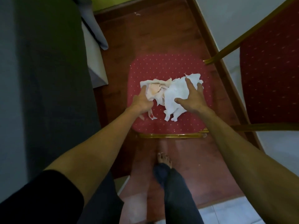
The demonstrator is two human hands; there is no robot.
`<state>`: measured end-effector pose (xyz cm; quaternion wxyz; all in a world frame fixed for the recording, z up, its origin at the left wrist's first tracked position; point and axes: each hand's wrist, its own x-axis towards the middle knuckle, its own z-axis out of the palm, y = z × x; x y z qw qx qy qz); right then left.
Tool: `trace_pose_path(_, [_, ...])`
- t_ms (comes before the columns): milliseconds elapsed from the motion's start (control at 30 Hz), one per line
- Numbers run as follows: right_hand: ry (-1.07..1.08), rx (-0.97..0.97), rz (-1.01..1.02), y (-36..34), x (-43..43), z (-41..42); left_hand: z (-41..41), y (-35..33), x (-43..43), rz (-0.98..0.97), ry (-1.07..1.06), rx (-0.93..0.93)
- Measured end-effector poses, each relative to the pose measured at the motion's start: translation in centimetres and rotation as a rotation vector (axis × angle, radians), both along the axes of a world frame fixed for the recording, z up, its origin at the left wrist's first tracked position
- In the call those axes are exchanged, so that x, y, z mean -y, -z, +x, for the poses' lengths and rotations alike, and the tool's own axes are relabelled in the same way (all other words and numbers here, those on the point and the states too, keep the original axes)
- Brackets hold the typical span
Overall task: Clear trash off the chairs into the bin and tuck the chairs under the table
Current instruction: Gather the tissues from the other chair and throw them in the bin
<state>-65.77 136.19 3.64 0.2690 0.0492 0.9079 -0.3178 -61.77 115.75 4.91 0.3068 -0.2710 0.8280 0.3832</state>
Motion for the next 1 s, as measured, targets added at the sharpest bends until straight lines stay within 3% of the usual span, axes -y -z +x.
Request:
trace_pose_path(100, [0.028, 0.02, 0.01, 2.7, 0.1, -1.9, -3.0, 2.8, -1.1, -0.026, -0.061, 0.046])
trace_pose_path(233, [0.019, 0.077, 0.085, 5.4, 0.9, -2.1, -4.8, 3.9, -3.2, -0.106, 0.035, 0.035])
trace_pose_path(400, [0.081, -0.013, -0.056, 6.6, 2.8, 1.1, -3.0, 5.6, -5.0, -0.1, 0.057, -0.079])
trace_pose_path(533, [0.386, 0.122, -0.29, 4.1, 4.5, 5.1, 0.9, 4.5, -5.6, 0.029, -0.141, -0.096])
trace_pose_path(633, [0.545, 0.101, -0.398, 1.6, 5.1, 8.7, 3.6, 2.9, -4.9, 0.118, -0.248, -0.114])
trace_pose_path(800, [0.584, 0.048, -0.464, -2.8, 6.5, 15.6, 9.2, -1.5, -3.7, 0.159, -0.263, -0.159])
trace_pose_path(1000, [0.585, -0.052, -0.488, -8.9, 7.9, 25.0, 19.7, -7.4, -3.8, 0.225, -0.431, -0.257])
